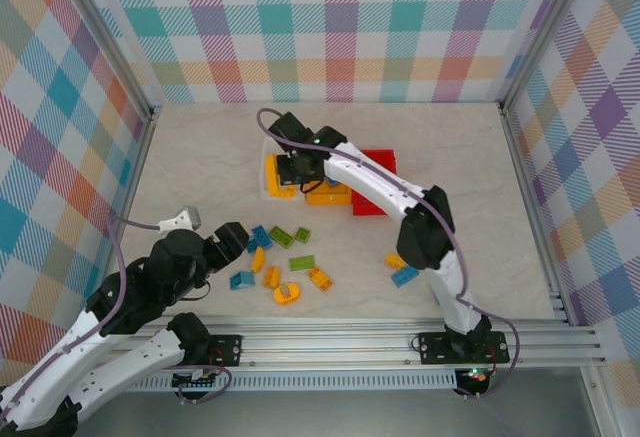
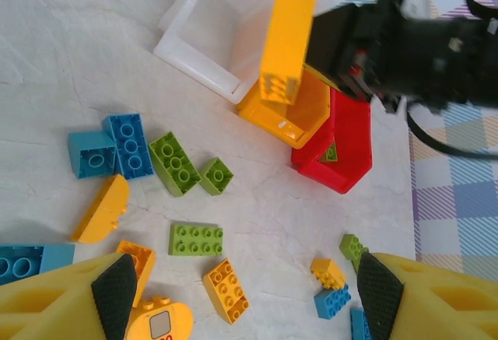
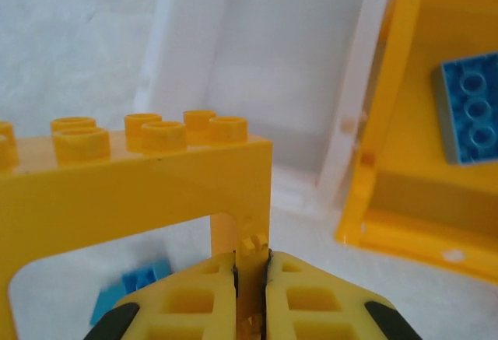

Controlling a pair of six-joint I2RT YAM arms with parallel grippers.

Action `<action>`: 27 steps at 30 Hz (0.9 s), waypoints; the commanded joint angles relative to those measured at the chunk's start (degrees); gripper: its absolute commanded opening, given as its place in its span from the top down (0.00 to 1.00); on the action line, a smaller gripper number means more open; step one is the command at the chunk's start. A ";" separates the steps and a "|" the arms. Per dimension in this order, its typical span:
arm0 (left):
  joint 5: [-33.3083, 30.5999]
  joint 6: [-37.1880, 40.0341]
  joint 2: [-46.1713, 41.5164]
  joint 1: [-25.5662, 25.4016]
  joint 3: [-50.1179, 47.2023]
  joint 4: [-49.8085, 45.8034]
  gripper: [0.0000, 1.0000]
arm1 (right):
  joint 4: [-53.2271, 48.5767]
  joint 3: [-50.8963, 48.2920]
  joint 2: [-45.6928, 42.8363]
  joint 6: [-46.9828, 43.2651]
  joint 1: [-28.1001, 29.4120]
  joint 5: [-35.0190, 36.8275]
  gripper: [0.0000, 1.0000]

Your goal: Sort the legos into containers by color

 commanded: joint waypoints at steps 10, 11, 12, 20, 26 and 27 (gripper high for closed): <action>1.23 0.61 2.74 -0.33 1.21 1.52 0.24 | -5.33 19.21 14.79 2.63 -3.34 2.94 0.83; 1.20 0.74 2.74 -0.37 1.17 1.36 0.24 | -4.41 19.52 14.89 1.93 -3.34 2.57 0.79; 1.34 0.73 2.59 -0.32 1.18 1.24 0.24 | -4.00 20.09 15.05 1.52 -3.31 2.31 0.73; 2.35 0.65 2.21 -0.33 0.14 1.36 0.24 | -5.40 21.95 12.49 1.81 -3.07 2.17 0.58; 5.30 1.52 6.24 -0.32 -0.05 3.04 0.25 | -1.08 12.15 -1.75 -2.28 -1.15 7.56 0.57; 6.01 1.89 7.17 -0.33 -0.05 3.60 0.26 | 1.78 6.89 -5.93 -3.02 -1.14 7.86 0.57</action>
